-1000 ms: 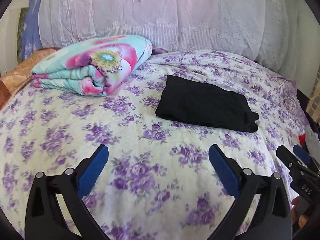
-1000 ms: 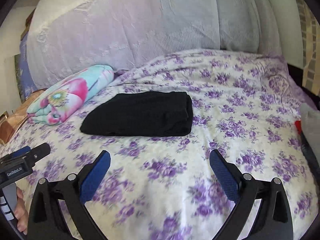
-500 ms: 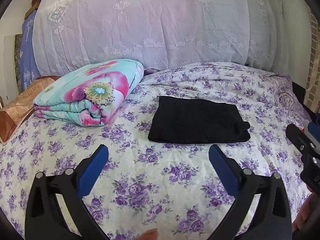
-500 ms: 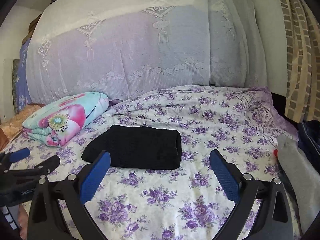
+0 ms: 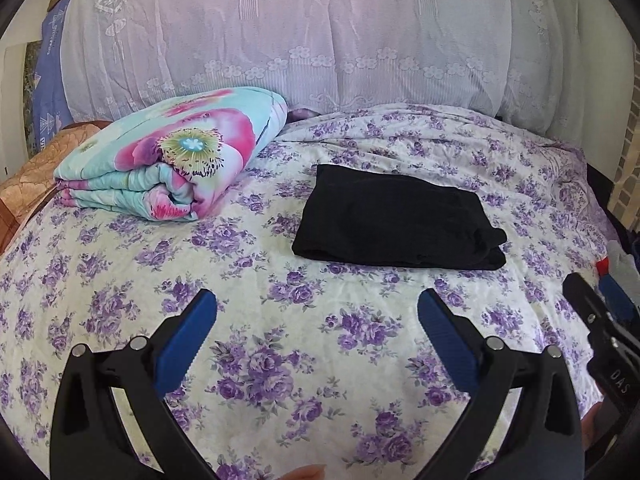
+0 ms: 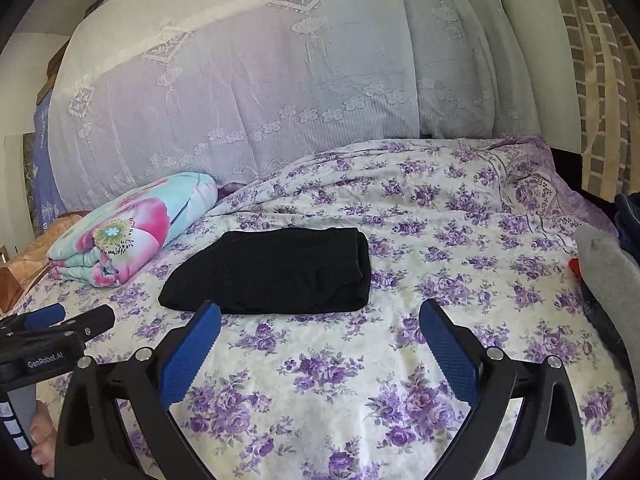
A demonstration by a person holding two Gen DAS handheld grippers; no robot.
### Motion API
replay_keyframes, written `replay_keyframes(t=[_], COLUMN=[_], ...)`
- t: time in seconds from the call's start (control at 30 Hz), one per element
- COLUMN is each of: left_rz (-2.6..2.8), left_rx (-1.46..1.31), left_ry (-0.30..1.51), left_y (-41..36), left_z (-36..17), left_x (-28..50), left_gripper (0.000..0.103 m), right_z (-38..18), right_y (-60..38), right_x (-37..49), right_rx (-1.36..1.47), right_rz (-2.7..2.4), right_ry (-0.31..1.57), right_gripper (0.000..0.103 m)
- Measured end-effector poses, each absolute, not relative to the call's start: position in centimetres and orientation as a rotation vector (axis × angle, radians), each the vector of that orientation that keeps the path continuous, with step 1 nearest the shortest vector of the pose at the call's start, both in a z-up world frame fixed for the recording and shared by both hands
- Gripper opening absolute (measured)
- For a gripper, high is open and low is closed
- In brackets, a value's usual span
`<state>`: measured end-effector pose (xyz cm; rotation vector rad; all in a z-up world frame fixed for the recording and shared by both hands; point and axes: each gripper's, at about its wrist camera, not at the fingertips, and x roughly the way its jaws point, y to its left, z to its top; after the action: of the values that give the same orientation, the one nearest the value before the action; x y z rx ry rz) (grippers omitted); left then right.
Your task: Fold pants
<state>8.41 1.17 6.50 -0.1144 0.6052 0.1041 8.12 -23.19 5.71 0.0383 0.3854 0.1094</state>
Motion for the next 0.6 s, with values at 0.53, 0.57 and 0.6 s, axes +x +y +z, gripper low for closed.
replay_keyframes(t=[0.53, 0.57, 0.6], left_rz=[0.106, 0.102, 0.092], left_rx=[-0.092, -0.082, -0.071], left_ry=[0.59, 0.591, 0.593], left_y=[0.9, 0.6, 0.3], left_z=[6.8, 6.8, 6.7], left_x=[7.4, 7.4, 7.3], left_gripper=[0.098, 0.098, 0.098], right_z=[5.1, 5.1, 5.1], right_y=[-22.4, -22.4, -22.4], right_x=[8.0, 8.0, 8.0], right_rx=[-0.026, -0.027, -0.026], right_rz=[0.082, 0.082, 0.083], right_ry=[0.405, 0.407, 0.408], right_gripper=[0.099, 0.099, 0.099])
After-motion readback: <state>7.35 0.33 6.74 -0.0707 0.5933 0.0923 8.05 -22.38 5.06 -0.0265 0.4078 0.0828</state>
